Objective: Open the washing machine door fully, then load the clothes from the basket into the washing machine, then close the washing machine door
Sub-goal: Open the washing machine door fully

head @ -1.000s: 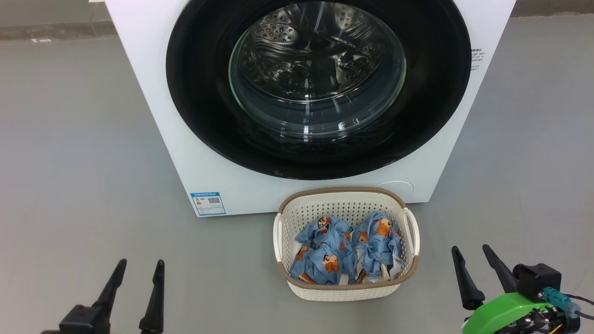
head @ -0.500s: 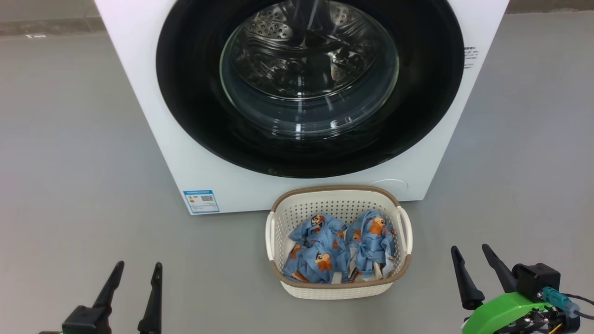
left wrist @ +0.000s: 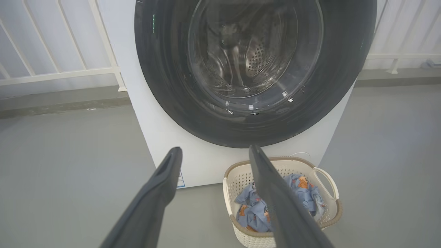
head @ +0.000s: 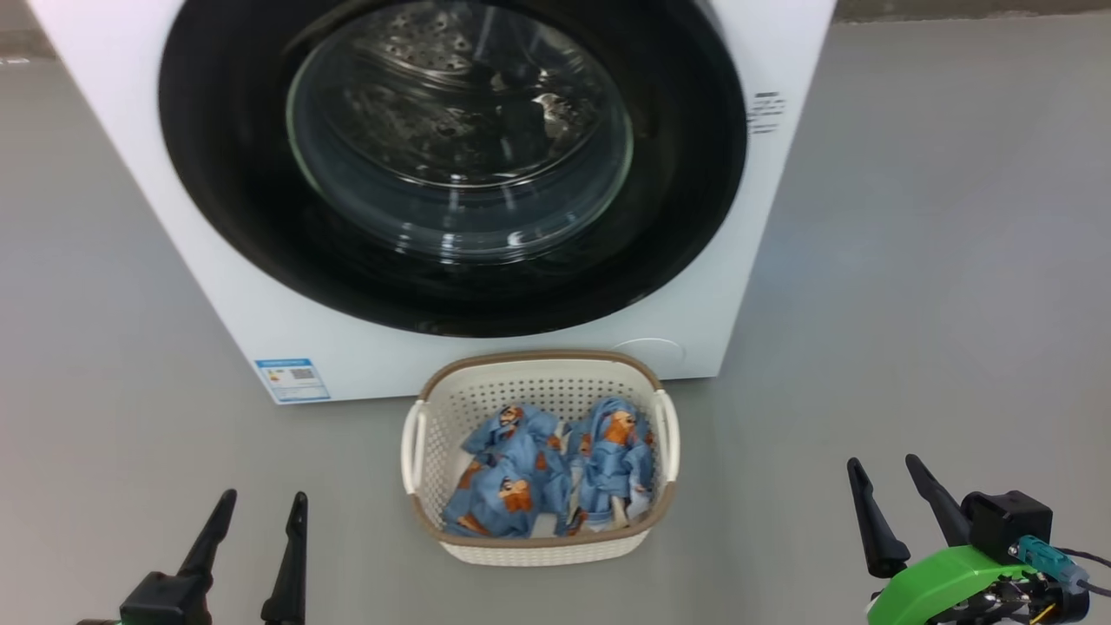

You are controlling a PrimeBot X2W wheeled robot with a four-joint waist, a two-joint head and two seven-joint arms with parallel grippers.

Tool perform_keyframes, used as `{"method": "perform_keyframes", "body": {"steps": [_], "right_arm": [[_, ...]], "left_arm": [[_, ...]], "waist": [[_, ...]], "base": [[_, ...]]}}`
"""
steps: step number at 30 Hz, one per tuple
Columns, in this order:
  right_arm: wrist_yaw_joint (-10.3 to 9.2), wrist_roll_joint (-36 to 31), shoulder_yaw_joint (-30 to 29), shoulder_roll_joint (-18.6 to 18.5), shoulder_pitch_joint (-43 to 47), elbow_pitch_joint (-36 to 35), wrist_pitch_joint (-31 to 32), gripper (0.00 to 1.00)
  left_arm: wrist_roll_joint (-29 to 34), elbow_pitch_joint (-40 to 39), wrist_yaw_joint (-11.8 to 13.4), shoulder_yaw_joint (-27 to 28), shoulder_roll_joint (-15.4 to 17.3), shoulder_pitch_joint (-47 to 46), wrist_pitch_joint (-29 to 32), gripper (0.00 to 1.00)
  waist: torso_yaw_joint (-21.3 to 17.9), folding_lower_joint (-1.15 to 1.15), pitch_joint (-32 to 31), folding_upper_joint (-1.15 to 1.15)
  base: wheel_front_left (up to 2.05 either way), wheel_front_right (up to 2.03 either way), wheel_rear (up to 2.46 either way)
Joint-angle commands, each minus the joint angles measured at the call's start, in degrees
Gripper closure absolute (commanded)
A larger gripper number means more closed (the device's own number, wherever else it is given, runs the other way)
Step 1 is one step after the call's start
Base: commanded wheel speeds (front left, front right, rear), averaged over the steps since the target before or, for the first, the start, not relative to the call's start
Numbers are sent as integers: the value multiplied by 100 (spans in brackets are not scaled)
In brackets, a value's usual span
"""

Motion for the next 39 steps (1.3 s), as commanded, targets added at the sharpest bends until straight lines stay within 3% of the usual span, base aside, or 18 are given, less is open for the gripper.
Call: {"method": "perform_keyframes", "body": {"steps": [1,20,39], "right_arm": [[9,-98,97,-57,-200,-151,-70,0],[9,-113,71,-59,-191,-163,-70,0],[9,-4,33,-15,-239,-217,-70,0]], "left_arm": [[86,-117,-8,201,70,-224,-60,0],[-164,-236,-8,185,73,-216,-60,0],[-233,-164,-8,126,73,-236,-60,0]], "waist": [[-4,0,0,0],[-50,0,-6,0],[-9,0,4,0]], "base": [[123,123,-246],[108,108,-216],[10,10,-21]]}}
